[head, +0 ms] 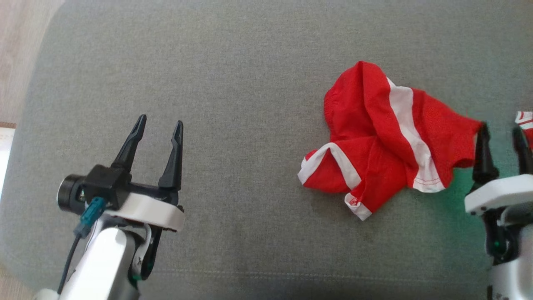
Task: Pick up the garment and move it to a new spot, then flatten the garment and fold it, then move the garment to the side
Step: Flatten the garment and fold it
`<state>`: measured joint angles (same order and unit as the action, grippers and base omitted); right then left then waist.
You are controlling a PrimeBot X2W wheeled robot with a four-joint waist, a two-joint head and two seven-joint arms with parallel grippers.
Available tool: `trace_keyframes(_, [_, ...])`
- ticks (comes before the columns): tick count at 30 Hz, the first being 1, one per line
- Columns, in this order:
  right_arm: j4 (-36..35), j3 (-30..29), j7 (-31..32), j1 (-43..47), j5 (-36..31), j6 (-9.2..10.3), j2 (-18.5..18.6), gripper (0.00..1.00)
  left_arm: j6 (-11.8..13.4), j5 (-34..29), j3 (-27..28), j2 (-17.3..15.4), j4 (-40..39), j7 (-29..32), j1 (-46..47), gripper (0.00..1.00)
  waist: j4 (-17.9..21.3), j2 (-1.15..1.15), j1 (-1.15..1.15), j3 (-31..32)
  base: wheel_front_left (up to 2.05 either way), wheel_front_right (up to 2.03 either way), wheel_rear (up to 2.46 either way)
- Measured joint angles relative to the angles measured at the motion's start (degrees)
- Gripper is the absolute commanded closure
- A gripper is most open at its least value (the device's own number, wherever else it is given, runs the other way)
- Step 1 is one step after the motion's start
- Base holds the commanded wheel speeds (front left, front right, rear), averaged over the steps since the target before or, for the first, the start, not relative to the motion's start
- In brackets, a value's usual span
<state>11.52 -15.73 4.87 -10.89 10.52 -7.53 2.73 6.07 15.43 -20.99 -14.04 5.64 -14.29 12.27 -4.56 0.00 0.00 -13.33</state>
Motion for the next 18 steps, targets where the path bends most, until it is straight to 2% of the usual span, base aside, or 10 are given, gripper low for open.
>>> trace_keyframes(5, [-8.2,1.5,-2.6,0.7,-3.9,0.00,1.3,0.00,0.5,0.0,0.3,-0.1,0.0,0.0,-0.3,0.00,0.4,0.00,0.00,1.4,0.00,0.00,0.00])
trace_keyframes(10, [-16.0,6.8,-1.7,4.2,-4.7,0.00,1.7,0.00,0.6,0.0,0.7,-0.3,0.1,0.0,-0.9,0.00,0.8,0.00,0.00,3.0,0.00,0.00,0.00])
trace_keyframes(13, [-18.4,10.2,-0.1,6.7,-4.8,0.00,1.6,0.00,1.0,0.0,0.7,-0.5,0.1,0.0,-2.1,0.00,0.9,0.00,0.00,4.0,0.00,0.00,0.00])
trace_keyframes(18, [-19.9,12.2,0.7,11.7,-3.6,0.00,0.5,0.00,1.4,0.0,0.7,-1.1,0.1,0.1,-3.8,0.00,1.0,0.00,0.00,5.8,0.00,0.00,0.00])
